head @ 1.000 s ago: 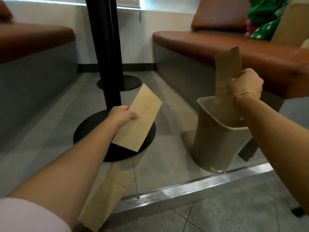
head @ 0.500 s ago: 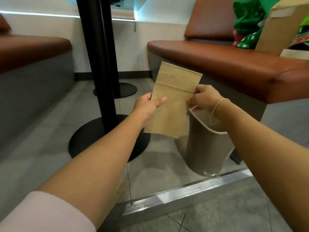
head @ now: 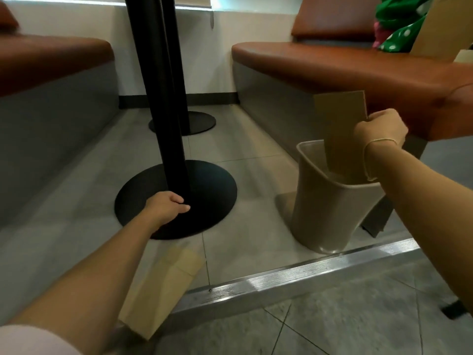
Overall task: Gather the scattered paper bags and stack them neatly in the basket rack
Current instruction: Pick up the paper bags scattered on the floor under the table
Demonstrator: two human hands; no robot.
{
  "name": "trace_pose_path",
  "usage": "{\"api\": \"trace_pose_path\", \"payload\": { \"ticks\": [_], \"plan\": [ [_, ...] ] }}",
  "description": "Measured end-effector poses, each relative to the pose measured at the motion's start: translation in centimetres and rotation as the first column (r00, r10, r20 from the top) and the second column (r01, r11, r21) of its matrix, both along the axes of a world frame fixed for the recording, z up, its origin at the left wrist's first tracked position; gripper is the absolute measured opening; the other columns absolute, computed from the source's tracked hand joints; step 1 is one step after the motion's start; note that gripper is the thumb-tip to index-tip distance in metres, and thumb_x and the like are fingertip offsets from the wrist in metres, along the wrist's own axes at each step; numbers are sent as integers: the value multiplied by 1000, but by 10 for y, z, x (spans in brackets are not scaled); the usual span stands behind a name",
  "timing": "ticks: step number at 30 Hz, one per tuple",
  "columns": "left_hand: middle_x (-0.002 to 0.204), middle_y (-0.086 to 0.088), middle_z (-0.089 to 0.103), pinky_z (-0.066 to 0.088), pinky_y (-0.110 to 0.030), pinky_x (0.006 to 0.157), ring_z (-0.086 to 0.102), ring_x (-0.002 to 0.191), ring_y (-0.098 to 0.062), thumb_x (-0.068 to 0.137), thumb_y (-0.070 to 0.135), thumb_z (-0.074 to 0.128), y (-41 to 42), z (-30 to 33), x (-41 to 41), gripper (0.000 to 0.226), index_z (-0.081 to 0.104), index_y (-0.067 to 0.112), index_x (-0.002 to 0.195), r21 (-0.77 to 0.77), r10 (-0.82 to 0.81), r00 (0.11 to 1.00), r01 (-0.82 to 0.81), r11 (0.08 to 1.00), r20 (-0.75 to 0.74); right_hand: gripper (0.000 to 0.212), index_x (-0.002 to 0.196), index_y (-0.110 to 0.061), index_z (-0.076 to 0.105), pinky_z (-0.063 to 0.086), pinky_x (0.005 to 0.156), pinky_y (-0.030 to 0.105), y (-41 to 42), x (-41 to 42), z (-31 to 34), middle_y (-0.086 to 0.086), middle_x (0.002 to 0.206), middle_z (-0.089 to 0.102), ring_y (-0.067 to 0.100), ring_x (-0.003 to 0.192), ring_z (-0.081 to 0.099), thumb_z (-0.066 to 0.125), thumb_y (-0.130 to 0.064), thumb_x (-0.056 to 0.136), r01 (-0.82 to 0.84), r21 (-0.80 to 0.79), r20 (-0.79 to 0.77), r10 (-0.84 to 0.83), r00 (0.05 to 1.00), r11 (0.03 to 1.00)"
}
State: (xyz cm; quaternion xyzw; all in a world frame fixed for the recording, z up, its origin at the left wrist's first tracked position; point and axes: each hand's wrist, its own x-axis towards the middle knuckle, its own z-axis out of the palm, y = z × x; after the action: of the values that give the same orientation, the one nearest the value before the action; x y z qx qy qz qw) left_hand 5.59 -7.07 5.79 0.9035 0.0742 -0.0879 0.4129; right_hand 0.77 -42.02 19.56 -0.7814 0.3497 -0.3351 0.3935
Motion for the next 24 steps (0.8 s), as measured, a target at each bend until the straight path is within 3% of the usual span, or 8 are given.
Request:
{"api": "trace_pose_path", "payload": {
  "ticks": [3,6,11,14,18,22,24],
  "plan": [
    [115,-9,61,44,-34,96,56,111,-25,83,21,71,30,-8,-3,25,63,11,105,127,10,1000,-7,992,-22,46,132,-15,40,41,103,37,26,9,-18,10,136,44,26,125,44,57,-12,89,-25,34,-23,26,999,999],
    [114,-10,60,45,-32,90,56,106,-24,83,18,70,58,-16,-5,17,59,14,95,177,-2,1000,8,984,-31,50,133,-17,40,39,104,33,70,18,-33,8,138,40,25,127,39,60,-12,87,-96,-91,-24,94,995,991],
    [112,-9,62,44,-27,86,57,103,-22,81,19,72,100,-40,-13,17,58,18,92,274,-34,996,56,960,-85,39,122,-19,51,38,103,37,153,29,-72,8,134,40,26,124,41,59,-10,85,-428,-87,-156,412,898,900],
    [113,-12,62,42,-25,82,58,103,-24,81,18,72,120,-54,-18,16,60,17,93,304,-12,994,44,952,-107,34,119,-14,54,39,102,37,196,31,-109,13,129,44,30,120,44,58,-9,85,-580,-59,-287,543,789,812],
    [113,-12,61,39,-23,80,56,102,-24,81,18,72,133,-71,-21,24,63,13,104,293,7,994,26,956,-111,45,129,-9,45,38,105,36,238,27,-170,16,129,45,30,120,44,58,-14,87,-725,8,-553,607,571,689],
    [116,-10,61,39,-22,83,56,108,-24,81,18,72,137,-85,-19,30,63,12,109,274,-6,992,41,961,-126,57,135,-9,36,38,103,36,256,18,-230,15,131,46,30,120,43,61,-28,87,-751,82,-745,541,391,656],
    [117,-11,61,39,-22,83,57,107,-23,81,20,73,138,-91,-17,32,62,12,110,261,2,991,33,965,-133,68,137,-10,32,38,103,38,258,16,-248,14,133,43,30,123,41,66,-34,83,-726,140,-773,532,344,673]
  ]
}}
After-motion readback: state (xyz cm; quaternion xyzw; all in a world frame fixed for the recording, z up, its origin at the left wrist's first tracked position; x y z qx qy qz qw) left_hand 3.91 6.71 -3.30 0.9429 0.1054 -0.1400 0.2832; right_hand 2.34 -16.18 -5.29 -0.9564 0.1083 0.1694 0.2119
